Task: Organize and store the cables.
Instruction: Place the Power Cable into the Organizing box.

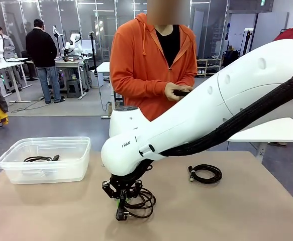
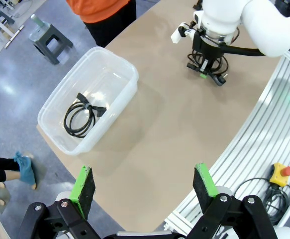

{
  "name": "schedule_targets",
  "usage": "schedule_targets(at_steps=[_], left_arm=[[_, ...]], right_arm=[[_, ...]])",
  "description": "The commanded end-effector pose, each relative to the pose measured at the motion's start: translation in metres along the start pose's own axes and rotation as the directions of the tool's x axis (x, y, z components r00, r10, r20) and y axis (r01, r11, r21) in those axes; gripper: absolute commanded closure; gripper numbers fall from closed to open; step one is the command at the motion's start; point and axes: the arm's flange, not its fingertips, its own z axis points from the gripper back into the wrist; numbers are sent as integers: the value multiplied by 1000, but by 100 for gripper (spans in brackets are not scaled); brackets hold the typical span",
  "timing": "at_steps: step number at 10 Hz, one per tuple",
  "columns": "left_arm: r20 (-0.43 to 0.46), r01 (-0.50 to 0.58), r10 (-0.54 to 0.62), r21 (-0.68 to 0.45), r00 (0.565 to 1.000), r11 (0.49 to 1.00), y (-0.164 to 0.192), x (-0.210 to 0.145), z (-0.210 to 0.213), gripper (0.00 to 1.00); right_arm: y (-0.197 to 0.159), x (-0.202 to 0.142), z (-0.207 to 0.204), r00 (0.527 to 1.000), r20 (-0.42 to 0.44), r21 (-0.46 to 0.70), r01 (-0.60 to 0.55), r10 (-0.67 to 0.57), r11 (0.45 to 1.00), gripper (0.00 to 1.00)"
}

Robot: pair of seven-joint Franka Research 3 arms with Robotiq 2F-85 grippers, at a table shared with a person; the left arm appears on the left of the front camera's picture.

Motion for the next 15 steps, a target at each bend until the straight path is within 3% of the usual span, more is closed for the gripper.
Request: schedule_targets(at_steps=[1, 4, 5, 6, 9, 11, 13, 15], left_arm=[[-2, 5, -5, 3, 1000, 1000, 0, 0, 1, 0], [-2, 5, -5, 3, 1000, 1000, 0, 0, 1, 0], [-2, 5, -5, 3, 1000, 1000, 0, 0, 1, 0], [-2, 5, -5, 3, 1000, 1000, 0, 0, 1, 0], [-2, 5, -5, 3, 1000, 1000, 0, 0, 1, 0], [-2, 5, -5, 3, 1000, 1000, 0, 0, 1, 0], [-2, 5, -5, 3, 1000, 1000, 0, 0, 1, 0], [-2, 5, -5, 3, 1000, 1000, 0, 0, 1, 0]], right_arm=[[3, 3, -2, 999, 10, 13, 37, -37, 999, 74], [2, 1, 2, 999, 14, 24, 34, -35, 999, 27], [1, 0, 2, 999, 14, 24, 32, -32, 999, 33], [0, -1, 4, 999, 12, 28, 33, -33, 999, 0], [-12, -10, 24, 1000, 18, 52, 17, -18, 999, 0], [-31, -22, 55, 998, 1, 70, -64, 65, 995, 0], [-72, -29, 97, 986, -21, 118, -162, 166, 980, 0], [-122, -39, 136, 954, 54, 107, -298, 294, 949, 0]])
